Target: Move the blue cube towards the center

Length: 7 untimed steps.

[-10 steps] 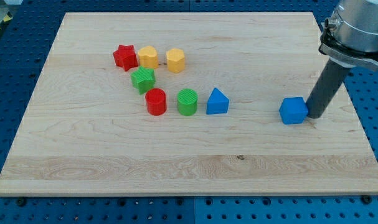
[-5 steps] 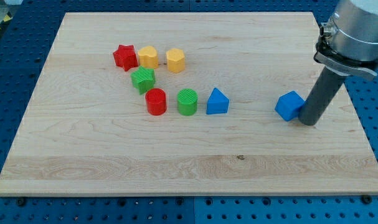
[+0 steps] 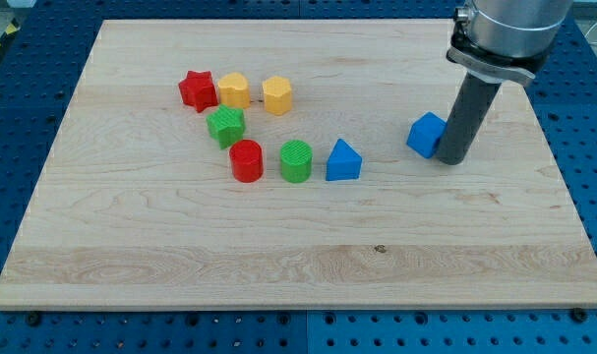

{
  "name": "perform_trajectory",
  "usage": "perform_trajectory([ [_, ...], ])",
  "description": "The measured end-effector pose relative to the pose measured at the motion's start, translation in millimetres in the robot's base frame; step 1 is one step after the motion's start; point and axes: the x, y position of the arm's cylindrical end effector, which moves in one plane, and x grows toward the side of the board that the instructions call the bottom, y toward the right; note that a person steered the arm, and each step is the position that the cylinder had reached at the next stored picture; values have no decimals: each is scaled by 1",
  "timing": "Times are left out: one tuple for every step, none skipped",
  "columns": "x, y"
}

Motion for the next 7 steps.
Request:
perform_trajectory([
  [-12, -2],
  [-21, -2],
  [-28, -1],
  [-35, -1],
  [-52, 0],
  [-58, -4],
  [-58, -17],
])
